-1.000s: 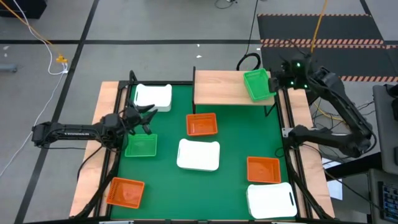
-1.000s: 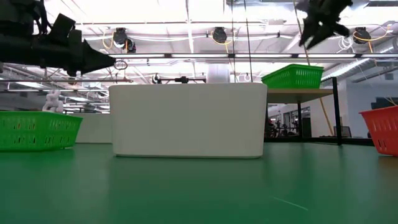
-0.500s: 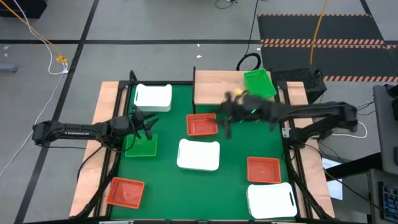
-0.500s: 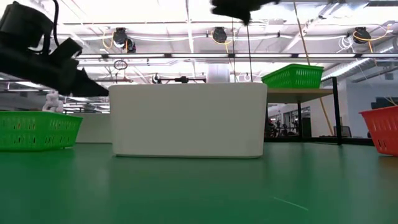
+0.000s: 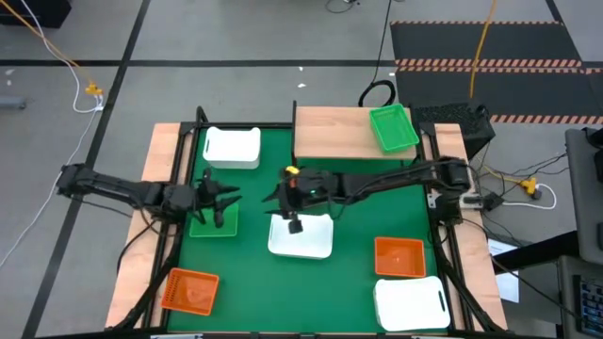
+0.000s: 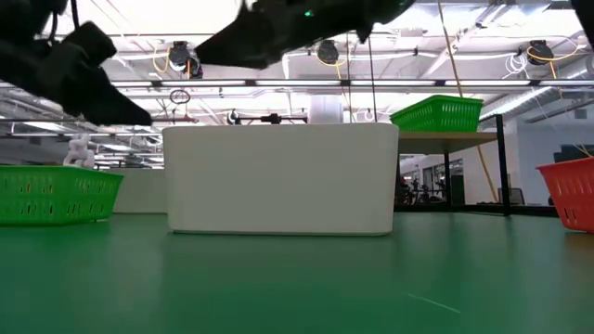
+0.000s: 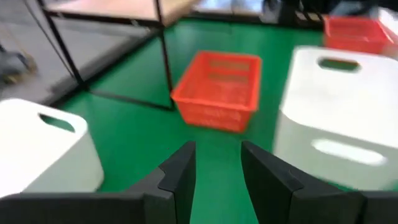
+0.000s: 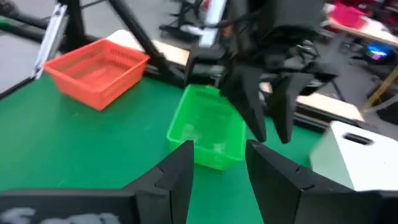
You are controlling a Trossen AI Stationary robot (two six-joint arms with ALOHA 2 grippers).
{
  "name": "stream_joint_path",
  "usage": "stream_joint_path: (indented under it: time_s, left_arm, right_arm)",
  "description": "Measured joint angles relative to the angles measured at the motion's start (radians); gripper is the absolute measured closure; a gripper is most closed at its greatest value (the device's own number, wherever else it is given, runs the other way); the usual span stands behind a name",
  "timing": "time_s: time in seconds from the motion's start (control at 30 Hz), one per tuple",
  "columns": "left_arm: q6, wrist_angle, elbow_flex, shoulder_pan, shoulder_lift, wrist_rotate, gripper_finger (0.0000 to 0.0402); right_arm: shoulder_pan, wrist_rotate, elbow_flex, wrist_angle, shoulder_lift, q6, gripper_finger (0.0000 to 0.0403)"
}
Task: Stack baskets on shelf by color
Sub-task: Stack the green bin on top of the green bin on the shelf
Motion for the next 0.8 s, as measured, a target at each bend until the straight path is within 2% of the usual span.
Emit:
stream_joint_path:
  time_s: [0.1, 0.17, 0.23, 0.33, 0.43, 0.67, 0.8]
  left_arm:
    - [-0.08, -0.226, 0.106, -0.063, 0.011, -0.037, 0.027]
    - [-0.146, -0.367, 0.176, -0.095, 0.023, -0.128, 0.0271]
    - [-0.228, -0.426, 0.219, -0.108, 0.036, -0.239, 0.0271]
    - [-0.311, -0.447, 0.234, -0.11, 0.037, -0.39, 0.0271]
    - [-0.364, -0.457, 0.234, -0.109, 0.039, -0.48, 0.0271]
    - [-0.389, -0.463, 0.235, -0.108, 0.039, -0.577, 0.0271]
    - [-0.384, -0.462, 0.235, -0.108, 0.039, -0.598, 0.0271]
  right_arm:
    - [-0.003, -0.035, 0.062, 0.012, 0.055, -0.06, 0.0264]
    - [-0.004, -0.049, 0.114, 0.013, 0.105, -0.102, 0.0264]
    - [0.005, -0.05, 0.175, -0.013, 0.171, -0.133, 0.0264]
    - [0.024, -0.049, 0.299, -0.074, 0.272, -0.182, 0.0264]
    - [0.038, -0.052, 0.424, -0.129, 0.36, -0.215, 0.0264]
    - [0.061, -0.051, 0.57, -0.216, 0.495, -0.333, 0.0234]
    - [0.077, 0.003, 0.634, -0.214, 0.556, -0.379, 0.0208]
